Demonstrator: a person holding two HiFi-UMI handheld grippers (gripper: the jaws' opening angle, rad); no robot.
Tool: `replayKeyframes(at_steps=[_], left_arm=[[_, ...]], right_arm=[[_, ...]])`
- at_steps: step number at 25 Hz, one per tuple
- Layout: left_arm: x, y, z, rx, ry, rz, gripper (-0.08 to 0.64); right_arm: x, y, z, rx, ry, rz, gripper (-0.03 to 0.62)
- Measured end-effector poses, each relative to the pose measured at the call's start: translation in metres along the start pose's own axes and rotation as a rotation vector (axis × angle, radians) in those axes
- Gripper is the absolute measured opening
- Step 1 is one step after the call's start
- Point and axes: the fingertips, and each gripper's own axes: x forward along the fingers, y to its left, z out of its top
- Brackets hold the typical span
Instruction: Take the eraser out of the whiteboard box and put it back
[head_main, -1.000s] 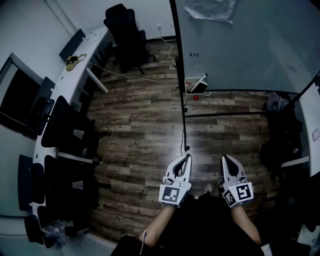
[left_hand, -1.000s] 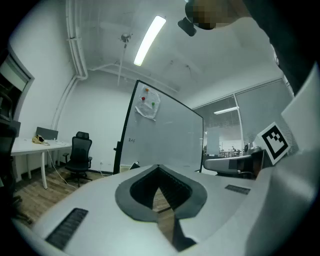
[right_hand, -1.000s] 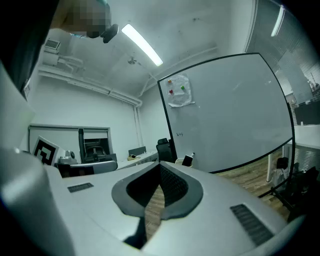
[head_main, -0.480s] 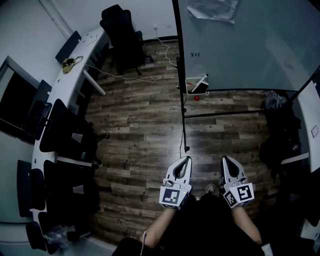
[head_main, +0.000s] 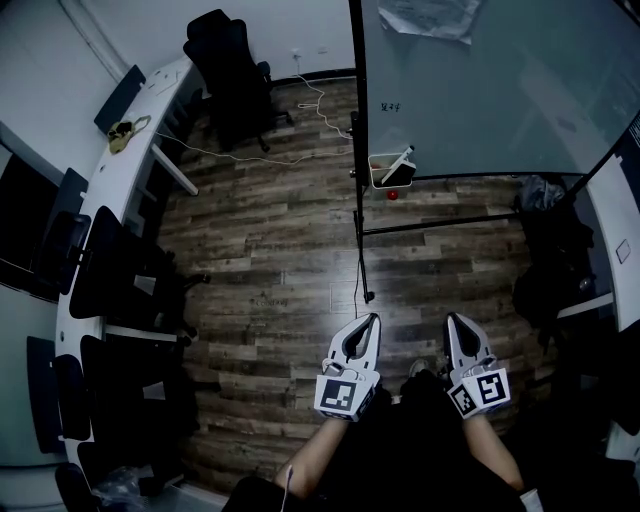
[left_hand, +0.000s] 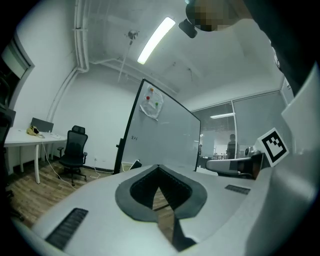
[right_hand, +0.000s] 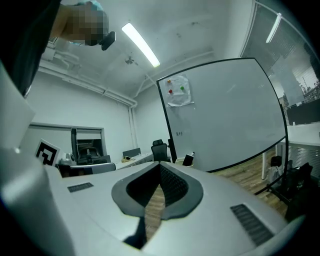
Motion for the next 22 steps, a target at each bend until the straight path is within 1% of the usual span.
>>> replayKeyframes(at_steps=[2,5,10,15,19,22], left_arm=[[0.003,0.001,0.0,0.001,-0.008,-0.017,0.006],[0.008,0.006,0.008,0.0,-0.014,-0.007,0.006],[0.023,0.009,0.001,-0.011,-0.015,-0.008,0.006],[0.055,0.02,0.016,-0.015,-0.022,0.052,0.006],[0.083,0.024,0.012,0.014,-0.006,0.044,0.006],[0.107,0.028,0.016,0.013,-0.012,0.058,0.006]], right_arm=[[0.002,0.0,0.0,0.003,0.005,-0.007,0.014],[0.005,-0.001,-0.003,0.002,0.016,-0.011,0.014],[0.021,-0.012,-0.004,0.006,0.018,-0.002,0.014],[0.051,-0.033,0.0,0.021,0.011,0.024,0.014],[0.078,-0.052,0.005,0.027,0.015,0.054,0.014],[0.098,-0.068,0.012,0.026,0.016,0.078,0.014]])
